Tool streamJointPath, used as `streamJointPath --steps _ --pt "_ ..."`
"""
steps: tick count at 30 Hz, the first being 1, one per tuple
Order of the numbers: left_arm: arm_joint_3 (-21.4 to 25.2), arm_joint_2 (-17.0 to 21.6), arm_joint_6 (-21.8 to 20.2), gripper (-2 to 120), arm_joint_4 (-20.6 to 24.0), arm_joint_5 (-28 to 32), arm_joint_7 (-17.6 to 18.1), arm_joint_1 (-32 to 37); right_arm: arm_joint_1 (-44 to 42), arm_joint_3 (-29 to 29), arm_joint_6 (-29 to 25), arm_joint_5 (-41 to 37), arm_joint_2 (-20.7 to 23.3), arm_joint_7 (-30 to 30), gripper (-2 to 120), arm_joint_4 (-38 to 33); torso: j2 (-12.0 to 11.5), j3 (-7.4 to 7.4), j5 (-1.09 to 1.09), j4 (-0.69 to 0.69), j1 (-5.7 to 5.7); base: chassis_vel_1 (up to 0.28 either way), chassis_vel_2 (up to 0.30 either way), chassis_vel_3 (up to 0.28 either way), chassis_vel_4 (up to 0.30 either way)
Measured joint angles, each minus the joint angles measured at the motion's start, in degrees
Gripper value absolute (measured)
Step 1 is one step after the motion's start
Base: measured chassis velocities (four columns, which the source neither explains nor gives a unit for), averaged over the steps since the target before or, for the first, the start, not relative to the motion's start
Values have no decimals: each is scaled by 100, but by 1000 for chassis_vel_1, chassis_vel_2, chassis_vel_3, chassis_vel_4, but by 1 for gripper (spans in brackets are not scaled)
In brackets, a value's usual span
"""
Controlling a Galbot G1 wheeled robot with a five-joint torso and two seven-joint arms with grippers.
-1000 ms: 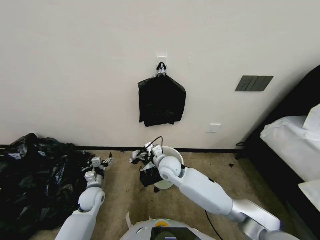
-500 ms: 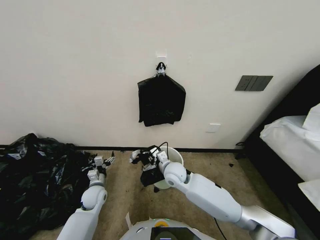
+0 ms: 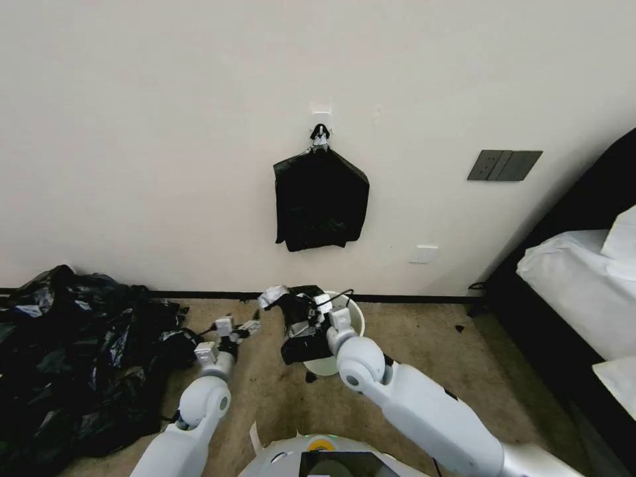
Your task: Place a trash bag onto the trash bin.
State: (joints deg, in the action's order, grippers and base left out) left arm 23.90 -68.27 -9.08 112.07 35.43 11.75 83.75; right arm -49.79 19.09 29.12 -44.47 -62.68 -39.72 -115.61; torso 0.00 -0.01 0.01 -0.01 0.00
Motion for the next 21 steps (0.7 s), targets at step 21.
streamJointPath --steps 21 --pt "-769 348 -1504 100 61 255 -344 -837 -770 -269 -893 -349 -878 -267 0 17 0 1 -2 2 0 0 0 0 0"
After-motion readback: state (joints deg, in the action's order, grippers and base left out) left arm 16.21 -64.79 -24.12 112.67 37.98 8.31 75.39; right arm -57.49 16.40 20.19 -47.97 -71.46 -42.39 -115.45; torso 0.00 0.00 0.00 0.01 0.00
